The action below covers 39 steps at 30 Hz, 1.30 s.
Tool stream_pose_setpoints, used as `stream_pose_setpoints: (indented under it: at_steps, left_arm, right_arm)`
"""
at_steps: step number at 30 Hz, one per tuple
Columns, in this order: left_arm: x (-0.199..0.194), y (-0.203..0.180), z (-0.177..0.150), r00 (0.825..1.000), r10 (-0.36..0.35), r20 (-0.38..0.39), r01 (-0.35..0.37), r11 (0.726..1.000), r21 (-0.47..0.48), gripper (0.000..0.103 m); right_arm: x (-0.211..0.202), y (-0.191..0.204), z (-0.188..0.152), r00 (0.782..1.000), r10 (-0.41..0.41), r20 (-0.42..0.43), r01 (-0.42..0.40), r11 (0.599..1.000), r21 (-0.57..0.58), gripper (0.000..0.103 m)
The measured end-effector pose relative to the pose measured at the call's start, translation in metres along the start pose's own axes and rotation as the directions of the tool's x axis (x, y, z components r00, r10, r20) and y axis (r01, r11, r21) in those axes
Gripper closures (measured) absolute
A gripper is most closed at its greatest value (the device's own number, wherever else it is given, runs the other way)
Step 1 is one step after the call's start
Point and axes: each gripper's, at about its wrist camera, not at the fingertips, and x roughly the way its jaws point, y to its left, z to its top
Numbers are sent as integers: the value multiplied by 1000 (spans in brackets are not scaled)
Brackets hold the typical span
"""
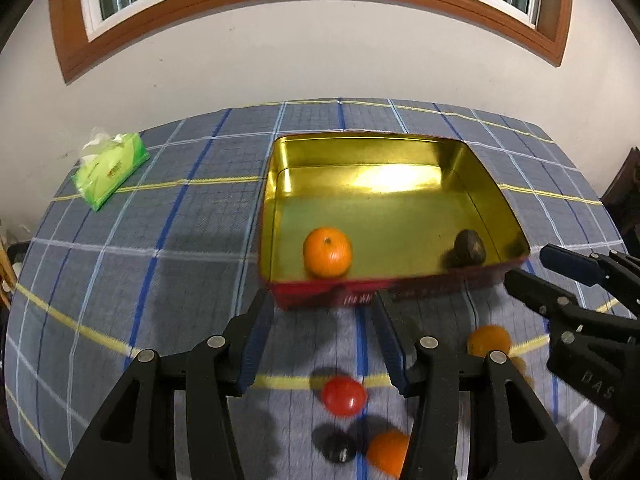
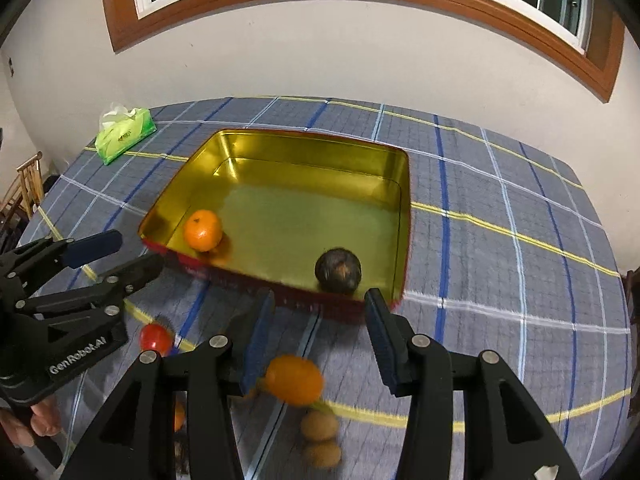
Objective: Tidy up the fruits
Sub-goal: 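Move the right gripper back and grasp two small tan kiwi fruits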
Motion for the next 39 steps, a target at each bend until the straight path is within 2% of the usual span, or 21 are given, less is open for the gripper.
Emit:
stream_pose_setpoints:
  at_steps: [6, 13, 20, 28, 39]
  left_arm:
    - [-21, 7, -38, 999, 37, 5, -37, 999, 13, 51]
    - [-30, 13, -96, 998, 53, -35, -53, 999, 0, 51]
    - [-27, 12, -134, 995, 43, -86, -43, 999, -5, 51]
    - [-25, 3, -145, 995, 43, -91, -44, 999, -11, 51]
    - [-24, 2, -143, 995, 53, -79, -57, 997, -43, 51]
  right_arm:
    - [-22, -1, -33, 1000, 0, 2, 0, 1000, 18, 59]
    - [-33, -1, -84, 999, -4, -44, 5, 1000, 23, 59]
    - [-31, -1, -128, 995, -2, -96, 5, 999, 35, 59]
    - [-17, -9, -137, 992, -4, -123, 11, 998, 60, 59]
    - [12, -9, -104, 995, -35, -94, 38, 999, 25, 58]
